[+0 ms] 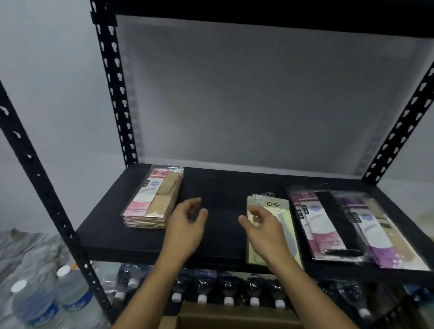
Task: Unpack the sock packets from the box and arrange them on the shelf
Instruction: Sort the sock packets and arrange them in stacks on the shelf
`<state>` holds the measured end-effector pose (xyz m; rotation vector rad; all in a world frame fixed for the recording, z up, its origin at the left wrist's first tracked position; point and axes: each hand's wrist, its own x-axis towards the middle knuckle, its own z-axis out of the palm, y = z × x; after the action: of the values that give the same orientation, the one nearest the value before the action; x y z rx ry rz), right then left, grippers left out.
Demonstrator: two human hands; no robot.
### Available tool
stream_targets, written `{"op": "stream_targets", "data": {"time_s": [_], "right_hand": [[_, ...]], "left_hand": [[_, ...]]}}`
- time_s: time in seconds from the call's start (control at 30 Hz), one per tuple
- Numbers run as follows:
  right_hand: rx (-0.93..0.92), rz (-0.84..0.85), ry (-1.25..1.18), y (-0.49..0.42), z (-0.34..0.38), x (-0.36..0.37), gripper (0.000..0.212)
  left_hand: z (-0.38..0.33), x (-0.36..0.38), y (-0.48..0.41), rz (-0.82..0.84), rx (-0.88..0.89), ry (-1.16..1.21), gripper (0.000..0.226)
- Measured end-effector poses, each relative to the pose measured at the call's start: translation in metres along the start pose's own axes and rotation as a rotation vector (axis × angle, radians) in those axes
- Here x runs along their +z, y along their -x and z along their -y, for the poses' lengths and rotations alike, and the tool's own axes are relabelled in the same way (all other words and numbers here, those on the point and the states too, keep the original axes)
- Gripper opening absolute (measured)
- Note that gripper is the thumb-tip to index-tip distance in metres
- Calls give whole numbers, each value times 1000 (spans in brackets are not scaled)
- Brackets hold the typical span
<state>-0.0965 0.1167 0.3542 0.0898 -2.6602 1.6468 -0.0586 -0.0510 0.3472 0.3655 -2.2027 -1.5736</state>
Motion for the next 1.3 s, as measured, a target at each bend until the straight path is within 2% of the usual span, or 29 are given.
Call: {"op": "stream_targets", "data": {"time_s": [0.1,0.2,0.3,0.43,0.87,1.3], "right_hand": [[19,-72,171,2,-24,-34,53],[56,-78,366,4,-39,-52,61],[105,-3,477,3,-47,-58,58],[169,108,608,2,-47,-55,51],[121,109,579,-6,-50,-61,30],[109,98,440,-3,-50,-59,32]], "left_hand": [[7,41,14,155,-74,-34,33],[5,72,28,255,-135,-42,43],[-2,90,36,283,-158,-61,49],[-9,102,40,310,-119,-84,43],[-9,98,41,368,-115,-94,25],[-6,94,42,392,-174,0,27]]}}
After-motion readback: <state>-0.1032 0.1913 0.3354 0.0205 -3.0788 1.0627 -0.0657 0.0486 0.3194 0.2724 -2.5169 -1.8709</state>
